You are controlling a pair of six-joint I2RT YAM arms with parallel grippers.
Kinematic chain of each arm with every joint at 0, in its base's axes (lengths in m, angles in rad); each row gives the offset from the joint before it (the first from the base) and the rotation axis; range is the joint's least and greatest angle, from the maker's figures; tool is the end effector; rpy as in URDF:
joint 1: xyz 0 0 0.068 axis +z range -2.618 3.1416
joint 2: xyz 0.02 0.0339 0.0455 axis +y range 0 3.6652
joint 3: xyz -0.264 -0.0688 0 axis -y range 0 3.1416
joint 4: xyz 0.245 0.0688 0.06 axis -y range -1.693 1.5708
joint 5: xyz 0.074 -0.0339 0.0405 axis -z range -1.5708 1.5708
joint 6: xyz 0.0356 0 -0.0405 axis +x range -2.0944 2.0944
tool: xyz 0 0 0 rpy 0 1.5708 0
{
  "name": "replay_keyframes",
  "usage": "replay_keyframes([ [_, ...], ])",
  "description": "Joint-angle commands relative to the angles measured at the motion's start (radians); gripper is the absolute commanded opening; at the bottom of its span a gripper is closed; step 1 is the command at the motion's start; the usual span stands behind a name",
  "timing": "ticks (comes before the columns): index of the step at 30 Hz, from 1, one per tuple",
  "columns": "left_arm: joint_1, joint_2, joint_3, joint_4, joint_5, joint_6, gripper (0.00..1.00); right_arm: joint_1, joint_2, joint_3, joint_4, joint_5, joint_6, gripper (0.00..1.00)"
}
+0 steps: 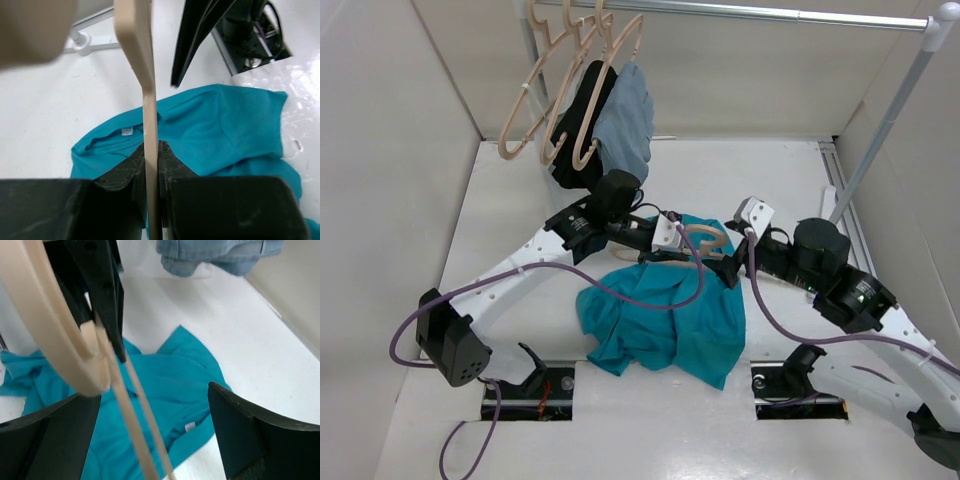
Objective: Place the t-shirt on the hanger
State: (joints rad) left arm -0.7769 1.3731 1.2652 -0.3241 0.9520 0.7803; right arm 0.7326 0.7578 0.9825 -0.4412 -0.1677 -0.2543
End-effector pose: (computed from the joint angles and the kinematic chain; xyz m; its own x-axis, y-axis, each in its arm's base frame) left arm 0.1965 -0.2339 0.3660 0.4450 0.1348 -0.8853 0.8739 -0.2811 0.3965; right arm 0.1152 0.1116 0.3846 0.0418 -0.2960 -0.9543 -0.7957 0.5678 -0.2110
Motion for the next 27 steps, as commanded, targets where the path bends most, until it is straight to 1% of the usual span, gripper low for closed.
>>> replay_keyframes([
  [1,0.013,-0.043,-0.003,0.049,-0.016,-0.015,0.00,0.001,0.021,0.094,-0.226,0.001,-0.034,0.92],
  [4,0.022,-0.043,-0.003,0.030,-0.025,-0.003,0.00,0.001,0.044,0.136,-0.330,0.000,-0.022,0.88],
  [6,0.022,-0.043,-0.003,0.016,-0.025,0.022,0.00,0.001,0.044,0.149,-0.364,0.000,-0.011,0.86],
  [7,0.022,-0.043,-0.003,0.016,-0.025,0.033,0.00,0.001,0.044,0.162,-0.376,0.000,-0.002,0.86],
  [9,0.022,-0.043,-0.003,-0.010,-0.025,0.056,0.00,0.001,0.034,0.171,-0.386,0.013,-0.002,0.83],
  [13,0.022,-0.043,-0.003,-0.038,-0.016,0.097,0.00,0.001,0.023,0.180,-0.395,0.033,-0.002,0.73],
  [14,0.022,-0.043,0.008,-0.047,-0.016,0.121,0.00,0.001,0.023,0.180,-0.395,0.033,-0.002,0.64],
  [16,0.022,-0.043,0.008,-0.061,-0.016,0.131,0.00,0.001,0.023,0.189,-0.386,0.019,-0.002,0.52],
  [17,0.022,-0.043,0.008,-0.061,-0.016,0.131,0.00,0.001,0.023,0.189,-0.386,0.019,-0.013,0.44],
  [18,0.022,-0.043,0.008,-0.061,-0.016,0.131,0.00,0.001,0.023,0.189,-0.377,0.002,-0.022,0.29],
  [20,0.022,-0.043,0.008,-0.061,-0.016,0.131,0.00,0.001,0.032,0.189,-0.354,-0.016,-0.022,0.17],
  [21,0.022,-0.043,0.008,-0.061,-0.016,0.131,0.00,0.001,0.046,0.180,-0.353,-0.030,-0.022,0.02],
  [22,0.022,-0.043,0.008,-0.061,-0.016,0.131,0.00,0.001,0.046,0.180,-0.325,-0.039,-0.022,0.00],
  [24,0.022,-0.043,-0.003,-0.049,-0.016,0.131,0.00,0.001,0.057,0.154,-0.298,-0.039,-0.011,0.00],
  [25,0.022,-0.043,-0.003,-0.023,-0.016,0.097,0.00,0.001,0.057,0.154,-0.277,-0.039,0.000,0.00],
  [27,0.022,-0.043,-0.013,-0.012,-0.025,0.088,0.00,0.001,0.057,0.133,-0.268,-0.030,0.013,0.00],
])
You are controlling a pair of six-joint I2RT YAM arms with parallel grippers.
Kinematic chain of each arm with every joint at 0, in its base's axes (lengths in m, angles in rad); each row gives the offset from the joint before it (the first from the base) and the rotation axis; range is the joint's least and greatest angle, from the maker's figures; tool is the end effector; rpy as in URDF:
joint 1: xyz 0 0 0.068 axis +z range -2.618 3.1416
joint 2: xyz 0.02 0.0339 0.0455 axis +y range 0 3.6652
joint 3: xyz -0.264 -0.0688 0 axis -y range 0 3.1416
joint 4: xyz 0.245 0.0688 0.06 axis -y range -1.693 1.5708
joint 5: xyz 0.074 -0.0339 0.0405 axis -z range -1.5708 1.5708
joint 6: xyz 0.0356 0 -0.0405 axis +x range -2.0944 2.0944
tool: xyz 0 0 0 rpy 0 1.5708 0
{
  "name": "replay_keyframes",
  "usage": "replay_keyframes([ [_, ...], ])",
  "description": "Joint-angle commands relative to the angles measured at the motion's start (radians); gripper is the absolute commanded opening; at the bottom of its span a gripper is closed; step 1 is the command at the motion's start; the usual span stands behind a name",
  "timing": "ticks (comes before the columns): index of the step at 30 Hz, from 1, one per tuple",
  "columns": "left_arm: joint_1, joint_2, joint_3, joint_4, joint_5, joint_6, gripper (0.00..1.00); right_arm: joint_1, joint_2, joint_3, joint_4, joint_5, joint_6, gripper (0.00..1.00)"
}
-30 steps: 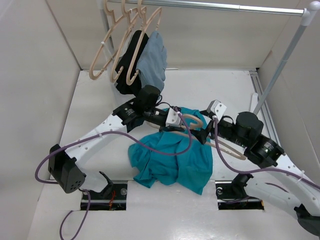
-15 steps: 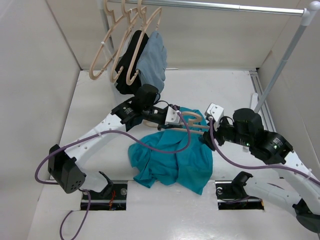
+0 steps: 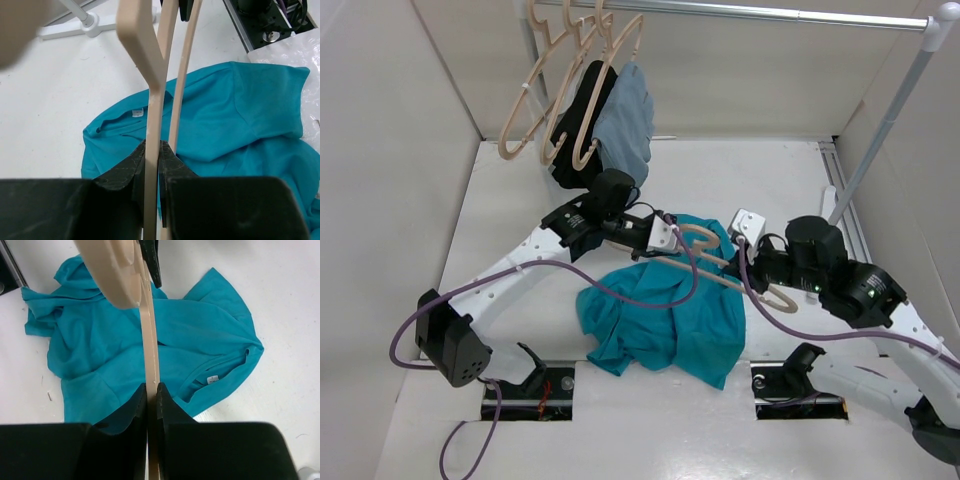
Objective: Place the t-shirt on the hanger
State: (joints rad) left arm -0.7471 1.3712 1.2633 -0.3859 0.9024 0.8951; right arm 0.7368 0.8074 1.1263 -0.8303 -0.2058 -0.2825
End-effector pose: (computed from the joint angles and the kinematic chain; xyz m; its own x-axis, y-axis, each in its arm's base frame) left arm 0.2028 -0.2259 0.3600 0.5067 0.1898 -0.8410 0.8518 -0.2606 0.4544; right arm 0.1034 0.1036 0.3848 -0.1280 -0.4845 -0.8654 -0.8595 0.4896 -0.1470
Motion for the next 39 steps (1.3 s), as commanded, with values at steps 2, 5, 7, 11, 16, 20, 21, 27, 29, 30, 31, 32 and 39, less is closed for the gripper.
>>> replay_keyframes([
  [2,-0.008,-0.050,-0.012,0.080,0.024,-0.062,0.02,-0.004,0.007,-0.022,0.149,0.034,0.075,0.00],
  [5,-0.008,-0.050,-0.034,0.148,-0.005,-0.131,0.60,-0.004,-0.030,-0.034,0.149,0.083,0.126,0.00],
  [7,-0.008,-0.060,-0.047,0.182,-0.029,-0.191,0.77,-0.004,-0.048,-0.046,0.149,0.144,0.158,0.00],
  [11,-0.008,-0.060,-0.084,0.294,-0.083,-0.324,1.00,-0.014,-0.092,-0.088,0.122,0.226,0.235,0.00],
  [16,-0.038,-0.069,-0.103,0.381,-0.277,-0.389,1.00,-0.049,-0.116,-0.128,0.065,0.287,0.310,0.00],
  [20,-0.106,-0.090,-0.153,0.372,-0.457,-0.303,1.00,-0.089,-0.137,-0.140,0.010,0.338,0.367,0.00],
  [21,-0.121,-0.101,-0.183,0.372,-0.483,-0.280,1.00,-0.103,-0.151,-0.149,-0.001,0.351,0.381,0.00],
  [27,-0.291,-0.142,-0.358,0.420,-0.715,-0.057,1.00,-0.112,-0.232,-0.169,-0.062,0.488,0.494,0.00],
  [29,-0.301,-0.091,-0.372,0.430,-0.729,-0.056,1.00,-0.112,-0.246,-0.189,-0.062,0.488,0.508,0.00],
  [30,-0.301,-0.065,-0.372,0.430,-0.755,-0.080,1.00,-0.112,-0.246,-0.189,-0.062,0.488,0.508,0.00],
  [31,-0.301,-0.037,-0.372,0.430,-0.755,-0.097,1.00,-0.112,-0.246,-0.201,-0.062,0.488,0.519,0.00],
  [32,-0.291,-0.012,-0.360,0.430,-0.755,-0.097,1.00,-0.112,-0.246,-0.210,-0.062,0.488,0.519,0.00],
  [39,-0.228,0.101,-0.416,0.294,-0.524,0.148,0.81,-0.112,-0.246,-0.258,-0.003,0.395,0.519,0.00],
])
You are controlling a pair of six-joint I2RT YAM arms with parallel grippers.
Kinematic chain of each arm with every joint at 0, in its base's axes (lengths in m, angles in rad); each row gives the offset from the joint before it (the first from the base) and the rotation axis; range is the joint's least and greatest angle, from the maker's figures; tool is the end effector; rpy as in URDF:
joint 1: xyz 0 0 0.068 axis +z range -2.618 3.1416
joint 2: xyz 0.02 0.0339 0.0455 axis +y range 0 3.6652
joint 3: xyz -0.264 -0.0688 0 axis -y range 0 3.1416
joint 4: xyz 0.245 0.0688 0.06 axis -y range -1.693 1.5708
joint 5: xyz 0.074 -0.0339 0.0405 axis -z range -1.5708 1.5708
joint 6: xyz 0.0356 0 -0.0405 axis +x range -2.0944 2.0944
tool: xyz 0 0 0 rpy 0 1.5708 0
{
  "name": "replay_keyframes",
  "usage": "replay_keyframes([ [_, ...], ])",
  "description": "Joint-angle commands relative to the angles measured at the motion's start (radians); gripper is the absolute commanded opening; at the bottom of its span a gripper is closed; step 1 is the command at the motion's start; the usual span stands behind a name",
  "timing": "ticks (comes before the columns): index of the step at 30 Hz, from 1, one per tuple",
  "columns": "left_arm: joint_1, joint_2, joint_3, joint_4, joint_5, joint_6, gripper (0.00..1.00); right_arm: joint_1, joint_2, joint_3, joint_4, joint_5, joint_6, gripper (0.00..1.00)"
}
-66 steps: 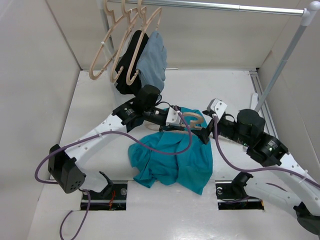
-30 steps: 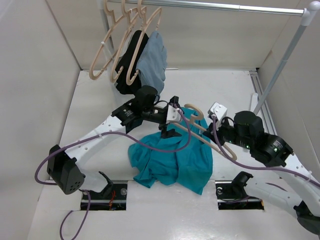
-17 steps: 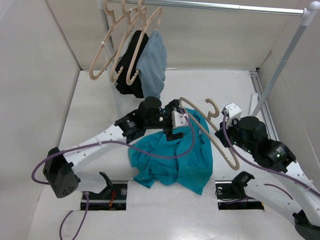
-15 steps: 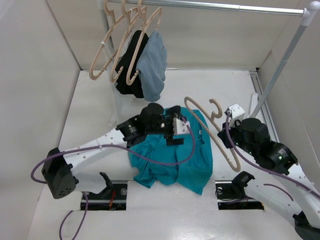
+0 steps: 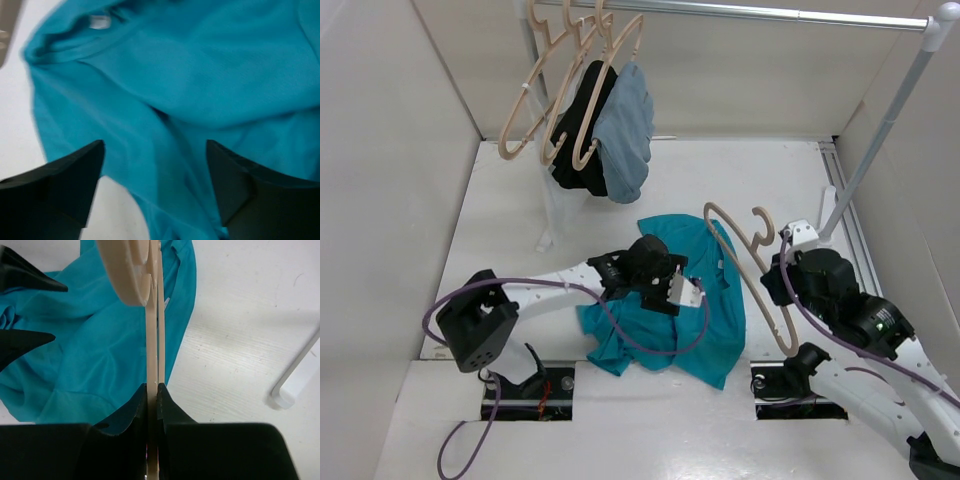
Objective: Place the t-shirt on the hanger
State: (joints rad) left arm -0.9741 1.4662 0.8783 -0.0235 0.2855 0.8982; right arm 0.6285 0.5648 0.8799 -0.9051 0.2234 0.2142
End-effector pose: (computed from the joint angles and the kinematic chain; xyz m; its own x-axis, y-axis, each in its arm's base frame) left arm 0.1705 -0.2688 0.2280 0.5213 0.5683 -0.6366 0.8275 -0.1543 0.5398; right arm 0.0869 0.0534 0.3273 -0.5300 -0.1289 -0.8381 -0.3190 0.9461 0.0562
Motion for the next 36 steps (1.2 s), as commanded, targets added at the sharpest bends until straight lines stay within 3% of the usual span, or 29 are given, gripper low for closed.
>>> replay_keyframes([
  [1,-0.002,0.031,-0.041,-0.084,0.093,0.190,0.74,-0.004,-0.003,-0.012,0.092,-0.044,0.022,0.00],
  [3,-0.002,0.049,-0.071,-0.084,0.038,0.209,0.62,-0.004,-0.003,-0.021,0.104,-0.058,0.022,0.00],
  [4,-0.002,0.049,-0.085,-0.084,0.015,0.229,0.51,-0.004,-0.003,-0.021,0.104,-0.058,0.013,0.00],
  [7,0.031,0.030,-0.157,-0.084,-0.022,0.320,0.35,-0.004,-0.003,-0.021,0.126,-0.067,-0.011,0.00],
  [10,0.098,-0.016,-0.218,-0.163,-0.045,0.407,0.03,-0.004,0.021,-0.010,0.147,-0.093,-0.042,0.00],
  [11,0.124,-0.038,-0.235,-0.186,-0.045,0.427,0.00,-0.004,0.039,-0.010,0.147,-0.102,-0.052,0.00],
  [13,0.268,-0.079,-0.281,-0.246,-0.071,0.519,0.00,-0.004,0.069,-0.010,0.156,-0.131,-0.065,0.00],
  [18,0.425,-0.188,-0.335,-0.301,-0.149,0.669,0.00,-0.004,0.093,-0.010,0.166,-0.166,-0.065,0.00],
  [23,0.437,-0.357,-0.374,-0.386,-0.132,0.800,0.00,-0.004,0.084,-0.010,0.184,-0.186,-0.075,0.00],
  [24,0.437,-0.391,-0.383,-0.386,-0.102,0.809,0.04,-0.004,0.084,-0.019,0.184,-0.200,-0.075,0.00],
  [25,0.437,-0.424,-0.383,-0.386,-0.057,0.809,0.19,-0.004,0.084,-0.019,0.184,-0.200,-0.075,0.00],
  [27,0.419,-0.506,-0.348,-0.322,0.120,0.617,0.42,-0.004,0.084,-0.030,0.212,-0.223,-0.075,0.00],
  [29,0.376,-0.518,-0.279,-0.206,0.216,0.416,0.48,-0.004,0.093,-0.039,0.232,-0.232,-0.075,0.00],
  [30,0.364,-0.501,-0.247,-0.173,0.274,0.227,0.48,-0.004,0.093,-0.039,0.241,-0.233,-0.075,0.00],
  [33,0.342,-0.382,-0.093,-0.090,0.348,-0.047,0.45,-0.004,0.104,-0.039,0.253,-0.204,-0.065,0.00],
  [34,0.342,-0.345,-0.057,-0.070,0.357,-0.208,0.39,-0.004,0.104,-0.039,0.262,-0.194,-0.065,0.00],
  [36,0.299,-0.238,0.034,0.011,0.303,-0.392,0.36,-0.004,0.127,-0.039,0.262,-0.176,-0.065,0.00],
])
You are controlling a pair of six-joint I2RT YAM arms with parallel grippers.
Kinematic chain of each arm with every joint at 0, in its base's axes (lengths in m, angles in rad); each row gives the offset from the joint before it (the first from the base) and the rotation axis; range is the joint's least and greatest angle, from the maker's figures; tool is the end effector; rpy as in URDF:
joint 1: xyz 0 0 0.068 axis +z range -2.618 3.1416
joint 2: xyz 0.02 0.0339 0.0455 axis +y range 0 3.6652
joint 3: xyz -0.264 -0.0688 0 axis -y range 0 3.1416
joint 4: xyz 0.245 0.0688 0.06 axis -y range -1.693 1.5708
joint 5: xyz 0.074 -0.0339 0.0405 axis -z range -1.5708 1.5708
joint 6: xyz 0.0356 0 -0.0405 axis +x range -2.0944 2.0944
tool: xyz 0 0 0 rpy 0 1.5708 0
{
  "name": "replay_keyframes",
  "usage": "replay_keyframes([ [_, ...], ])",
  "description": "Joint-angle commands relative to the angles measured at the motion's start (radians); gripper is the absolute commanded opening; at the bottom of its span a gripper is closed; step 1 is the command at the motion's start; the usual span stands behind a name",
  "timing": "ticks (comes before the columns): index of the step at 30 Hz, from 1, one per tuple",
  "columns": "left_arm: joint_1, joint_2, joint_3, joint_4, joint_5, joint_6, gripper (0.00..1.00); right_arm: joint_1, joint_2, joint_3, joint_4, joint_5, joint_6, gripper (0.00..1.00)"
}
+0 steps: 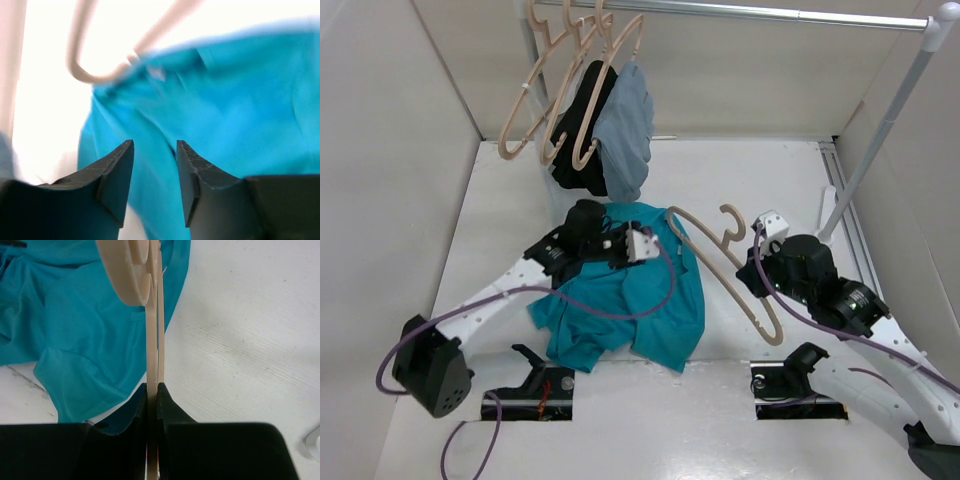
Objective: Place the t-shirt on the hanger
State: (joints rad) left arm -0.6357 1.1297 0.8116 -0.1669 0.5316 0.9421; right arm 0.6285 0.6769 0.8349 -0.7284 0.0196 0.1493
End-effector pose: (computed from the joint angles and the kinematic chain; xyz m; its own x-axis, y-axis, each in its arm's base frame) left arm 0.1916 -0.1638 0.2838 0.4852 0.5084 -0.7114 0.8166 0.0274 0.5765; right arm 0.1128 0.0811 0.3175 -0.5174 -0.1922 -0.8339 -0.5031 0.8566 0.1147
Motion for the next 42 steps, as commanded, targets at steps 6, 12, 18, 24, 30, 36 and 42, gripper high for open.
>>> replay_keyframes([
  [6,-0.148,0.350,0.249,0.270,-0.246,-0.652,0.34,-0.013,0.041,0.006,0.083,0.101,0.047,0.00],
  [12,-0.128,0.551,0.391,0.219,-0.383,-0.819,0.41,-0.023,0.041,0.017,0.053,0.115,0.047,0.00],
  [18,-0.110,0.752,0.584,0.107,-0.493,-0.856,0.34,-0.023,0.041,-0.005,0.101,0.057,0.015,0.00],
  [24,-0.101,0.860,0.666,0.107,-0.660,-0.821,0.32,-0.023,0.041,0.004,0.110,0.048,-0.016,0.00],
  [30,-0.079,0.883,0.664,0.116,-0.671,-0.781,0.13,-0.023,0.050,0.004,0.119,0.048,-0.036,0.00],
  [36,-0.061,0.904,0.663,0.128,-0.615,-0.730,0.23,-0.023,0.050,0.004,0.152,0.037,-0.045,0.00],
  [42,-0.039,0.941,0.707,0.170,-0.561,-0.730,0.27,-0.023,0.061,0.004,0.152,0.028,-0.054,0.00],
])
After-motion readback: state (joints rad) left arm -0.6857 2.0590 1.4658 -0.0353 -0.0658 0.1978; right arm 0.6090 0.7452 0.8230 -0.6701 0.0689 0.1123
